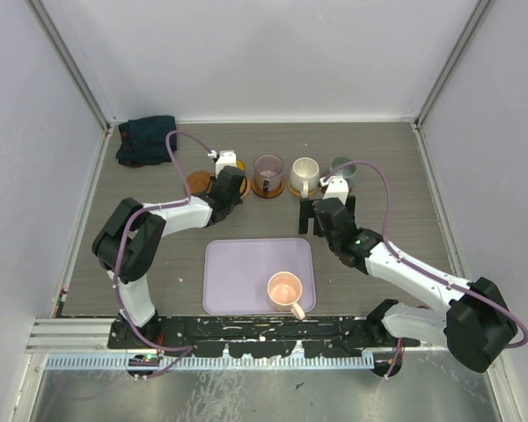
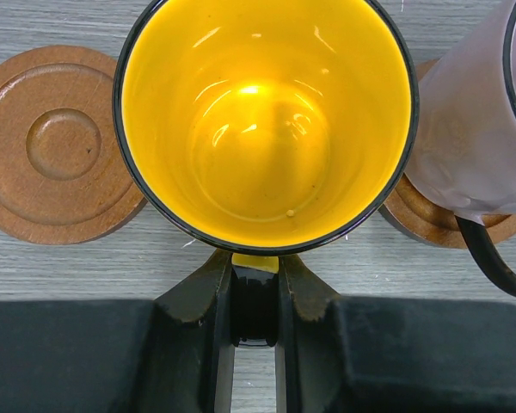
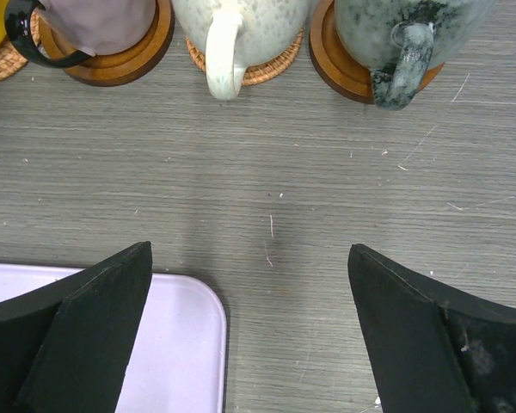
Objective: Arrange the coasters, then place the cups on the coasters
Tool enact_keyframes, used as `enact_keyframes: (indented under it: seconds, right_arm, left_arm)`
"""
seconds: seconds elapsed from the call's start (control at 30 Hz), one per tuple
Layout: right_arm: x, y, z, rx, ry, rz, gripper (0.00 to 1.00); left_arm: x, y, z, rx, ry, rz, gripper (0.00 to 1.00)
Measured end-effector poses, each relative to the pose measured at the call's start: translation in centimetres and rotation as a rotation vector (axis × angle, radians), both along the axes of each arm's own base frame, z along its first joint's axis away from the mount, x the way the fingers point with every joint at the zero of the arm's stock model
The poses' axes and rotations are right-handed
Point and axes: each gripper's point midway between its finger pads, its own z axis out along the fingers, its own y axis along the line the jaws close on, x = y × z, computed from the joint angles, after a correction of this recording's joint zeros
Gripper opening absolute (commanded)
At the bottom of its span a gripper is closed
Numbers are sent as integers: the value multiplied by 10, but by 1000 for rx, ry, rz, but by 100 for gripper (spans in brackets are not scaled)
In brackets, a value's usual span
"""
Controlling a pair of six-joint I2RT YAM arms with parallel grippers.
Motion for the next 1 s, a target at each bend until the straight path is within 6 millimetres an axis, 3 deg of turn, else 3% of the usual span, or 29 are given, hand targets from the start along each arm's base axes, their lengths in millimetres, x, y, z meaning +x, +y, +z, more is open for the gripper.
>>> enact_keyframes:
  seconds: [0.13, 0.27, 0.8, 1.0]
  right_arm:
    - [0, 0, 0, 0, 0, 0, 100]
    - [0, 0, 0, 1, 1, 1, 100]
    - [0, 1, 0, 4, 3, 5, 100]
    - [0, 1, 0, 4, 3, 6, 100]
  left_arm:
    - [0, 0, 0, -1, 0, 0, 2]
    - [0, 0, 0, -2, 1, 2, 17]
    - [4, -2, 4, -30, -29, 14, 52]
    - [5, -2, 5, -39, -35, 23, 78]
